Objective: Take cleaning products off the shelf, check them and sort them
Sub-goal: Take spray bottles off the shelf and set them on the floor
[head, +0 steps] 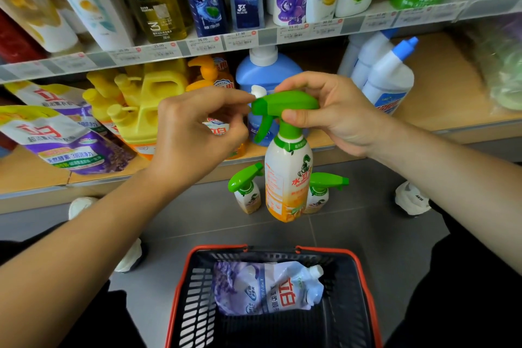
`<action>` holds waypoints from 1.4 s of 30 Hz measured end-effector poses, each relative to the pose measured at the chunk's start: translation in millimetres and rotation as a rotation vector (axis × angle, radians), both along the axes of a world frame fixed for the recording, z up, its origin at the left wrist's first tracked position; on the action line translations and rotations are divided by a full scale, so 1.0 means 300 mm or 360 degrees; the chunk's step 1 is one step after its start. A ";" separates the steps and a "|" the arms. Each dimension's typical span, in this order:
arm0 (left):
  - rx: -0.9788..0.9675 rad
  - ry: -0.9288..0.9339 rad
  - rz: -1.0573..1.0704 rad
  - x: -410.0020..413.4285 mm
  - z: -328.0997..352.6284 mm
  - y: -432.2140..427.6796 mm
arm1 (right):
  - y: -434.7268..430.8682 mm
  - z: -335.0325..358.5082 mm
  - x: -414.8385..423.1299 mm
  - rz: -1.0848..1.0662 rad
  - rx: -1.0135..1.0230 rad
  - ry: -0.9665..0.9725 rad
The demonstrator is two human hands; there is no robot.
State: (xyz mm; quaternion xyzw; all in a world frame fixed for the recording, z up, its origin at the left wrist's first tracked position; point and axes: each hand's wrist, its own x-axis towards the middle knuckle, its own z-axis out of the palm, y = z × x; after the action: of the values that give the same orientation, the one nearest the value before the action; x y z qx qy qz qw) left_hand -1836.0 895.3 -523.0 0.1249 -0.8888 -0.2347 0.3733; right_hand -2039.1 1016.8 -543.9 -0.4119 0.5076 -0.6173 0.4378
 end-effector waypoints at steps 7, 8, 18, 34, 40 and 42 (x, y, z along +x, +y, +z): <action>0.0924 -0.0508 0.0008 -0.031 -0.098 0.028 | 0.004 0.026 -0.028 -0.0280 -0.0023 -0.0062; 0.0923 -0.0674 -0.0084 -0.034 -0.114 0.033 | 0.005 0.031 -0.031 -0.0315 -0.0018 -0.0099; 0.1312 -0.0740 -0.0326 -0.071 -0.186 0.078 | 0.011 0.031 -0.016 -0.0471 0.0088 -0.0288; 0.2432 -0.0533 -0.0950 -0.073 -0.173 0.050 | 0.033 0.017 0.041 0.0170 0.0171 -0.0718; 0.1943 -0.0434 -0.0633 -0.090 -0.190 0.079 | 0.024 -0.007 0.077 -0.0472 0.0241 -0.0511; 0.1687 -0.0399 -0.0491 -0.097 -0.198 0.099 | 0.027 -0.023 0.097 -0.0686 0.0216 -0.0445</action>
State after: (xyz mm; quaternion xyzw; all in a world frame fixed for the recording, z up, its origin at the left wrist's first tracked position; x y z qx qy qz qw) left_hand -1865.1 925.0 -582.3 0.1908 -0.6950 -0.6841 0.1123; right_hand -2010.0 1025.1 -550.9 -0.1747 0.5583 -0.7118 0.3889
